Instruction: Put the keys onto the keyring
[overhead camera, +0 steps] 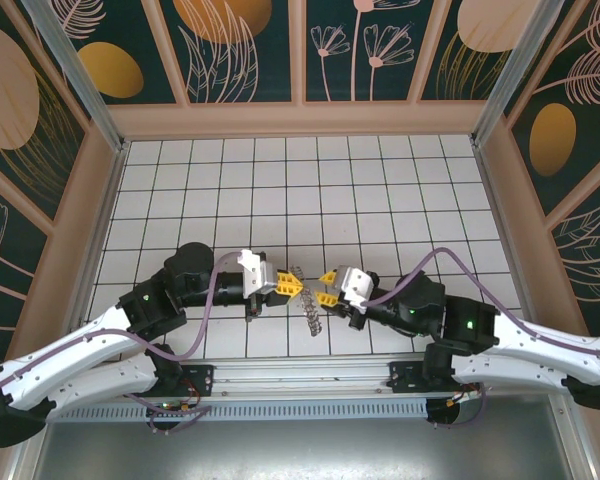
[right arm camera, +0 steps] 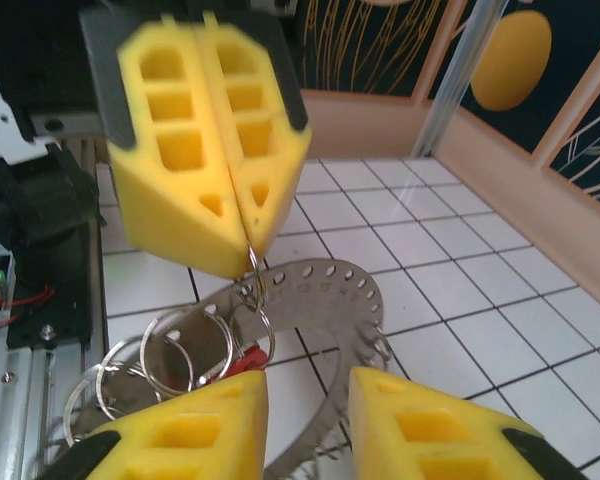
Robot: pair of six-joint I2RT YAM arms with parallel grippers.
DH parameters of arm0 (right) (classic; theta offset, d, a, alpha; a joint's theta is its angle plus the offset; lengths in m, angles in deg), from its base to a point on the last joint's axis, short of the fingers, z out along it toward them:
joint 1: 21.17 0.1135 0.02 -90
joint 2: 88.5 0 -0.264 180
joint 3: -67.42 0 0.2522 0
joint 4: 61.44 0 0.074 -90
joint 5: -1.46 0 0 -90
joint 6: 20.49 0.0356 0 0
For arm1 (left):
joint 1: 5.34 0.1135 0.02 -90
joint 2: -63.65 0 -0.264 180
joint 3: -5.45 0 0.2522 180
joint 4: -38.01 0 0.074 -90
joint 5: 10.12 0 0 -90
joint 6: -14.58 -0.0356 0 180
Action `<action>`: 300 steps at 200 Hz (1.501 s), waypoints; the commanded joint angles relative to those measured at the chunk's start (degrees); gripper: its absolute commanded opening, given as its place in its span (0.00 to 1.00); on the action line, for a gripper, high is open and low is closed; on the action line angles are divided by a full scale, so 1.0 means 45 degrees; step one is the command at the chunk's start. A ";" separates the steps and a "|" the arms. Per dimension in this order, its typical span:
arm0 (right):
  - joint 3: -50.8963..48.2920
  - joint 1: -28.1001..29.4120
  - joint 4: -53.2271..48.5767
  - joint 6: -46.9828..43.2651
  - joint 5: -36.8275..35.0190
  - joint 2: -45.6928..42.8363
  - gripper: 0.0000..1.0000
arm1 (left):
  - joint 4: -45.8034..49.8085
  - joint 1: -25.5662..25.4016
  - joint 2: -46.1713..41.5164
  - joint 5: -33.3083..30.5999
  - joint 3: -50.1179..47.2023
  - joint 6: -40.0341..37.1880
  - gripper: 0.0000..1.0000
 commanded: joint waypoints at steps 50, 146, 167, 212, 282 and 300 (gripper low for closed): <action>-0.0067 0.0442 0.1344 -0.0356 0.0469 0.0468 0.33 | -0.0734 -0.0069 -0.0009 0.0693 0.0096 0.0212 0.00; -0.0135 0.0429 0.1813 -0.0522 0.0725 0.0997 0.09 | -0.0090 -0.0056 0.0248 0.1518 0.0503 0.0065 0.00; 0.0013 0.0433 0.1498 -0.0581 0.0711 0.1055 0.00 | 0.0260 -0.0058 0.0324 0.1363 0.0656 -0.0007 0.00; 0.0637 0.0423 0.0416 -0.0531 -0.0728 0.1199 0.00 | 0.3029 -0.0059 0.0922 -0.0073 0.1740 -0.0859 0.01; 0.2123 -0.0162 -0.1476 -0.0684 -0.0390 0.2722 0.00 | 0.4212 -0.0069 0.2185 -0.0911 0.2408 -0.1481 0.05; 0.2404 -0.0264 -0.1733 -0.0835 -0.0260 0.2932 0.00 | 0.4244 -0.0069 0.2327 -0.1014 0.2366 -0.1554 0.02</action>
